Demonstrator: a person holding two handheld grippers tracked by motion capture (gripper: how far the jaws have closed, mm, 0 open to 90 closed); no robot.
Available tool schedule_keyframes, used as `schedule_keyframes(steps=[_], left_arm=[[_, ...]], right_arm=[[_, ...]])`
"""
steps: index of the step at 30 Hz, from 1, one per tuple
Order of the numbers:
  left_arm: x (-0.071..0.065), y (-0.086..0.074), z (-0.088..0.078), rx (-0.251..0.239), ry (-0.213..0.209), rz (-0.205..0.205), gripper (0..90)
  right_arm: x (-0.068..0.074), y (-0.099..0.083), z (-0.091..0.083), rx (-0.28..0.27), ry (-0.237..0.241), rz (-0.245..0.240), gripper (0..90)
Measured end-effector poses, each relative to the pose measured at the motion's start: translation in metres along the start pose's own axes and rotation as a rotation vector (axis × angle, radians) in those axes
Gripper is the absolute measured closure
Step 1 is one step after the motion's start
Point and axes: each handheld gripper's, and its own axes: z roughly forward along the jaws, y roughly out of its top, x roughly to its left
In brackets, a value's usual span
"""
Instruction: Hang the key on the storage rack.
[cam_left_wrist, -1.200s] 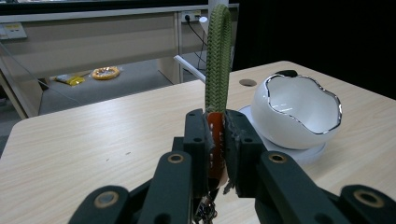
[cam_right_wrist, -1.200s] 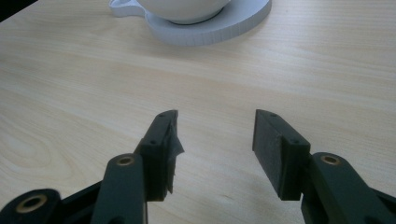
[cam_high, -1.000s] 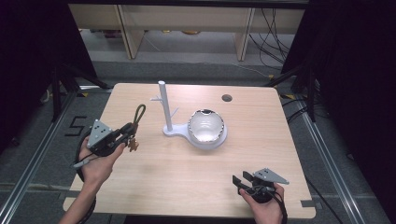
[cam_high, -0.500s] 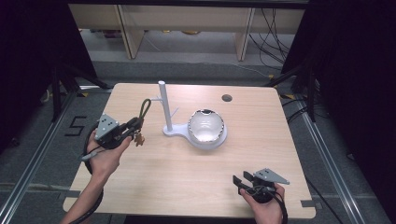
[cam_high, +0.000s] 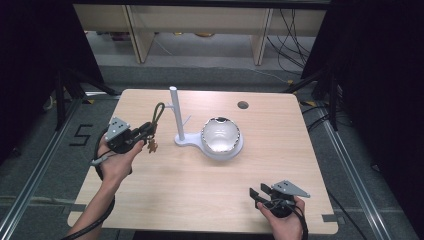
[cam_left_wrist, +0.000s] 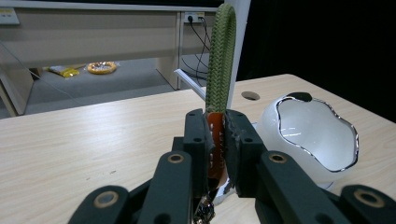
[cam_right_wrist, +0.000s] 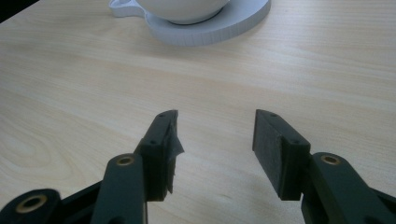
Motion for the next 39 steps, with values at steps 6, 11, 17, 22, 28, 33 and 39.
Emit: schedule_keyframes(steps=[6, 11, 17, 22, 28, 33, 39], left_arm=[[-0.001, 0.001, 0.001, -0.015, -0.007, -0.01, 79.3], [-0.006, 0.005, -0.008, -0.055, 0.013, 0.02, 79.3], [0.001, 0.01, -0.003, -0.046, 0.087, 0.052, 79.2], [-0.002, 0.009, 0.002, -0.023, 0.107, 0.072, 79.0], [-0.01, 0.004, 0.007, -0.013, 0.122, 0.135, 79.0], [-0.019, 0.002, 0.007, -0.023, 0.143, 0.227, 79.0], [-0.028, 0.003, 0.006, -0.027, 0.147, 0.304, 79.1]], right_arm=[[-0.001, 0.0, 0.001, -0.01, 0.01, 0.004, 50.9], [-0.001, -0.001, 0.0, -0.007, 0.007, 0.006, 50.9], [0.0, 0.0, 0.001, -0.016, 0.012, 0.0, 50.9], [0.003, 0.0, 0.0, -0.001, 0.011, 0.048, 50.9], [0.003, 0.0, -0.001, 0.011, 0.004, 0.038, 50.9], [0.004, -0.001, 0.001, 0.0, 0.017, 0.039, 50.9], [0.0, 0.0, 0.002, -0.007, 0.015, -0.001, 50.9]])
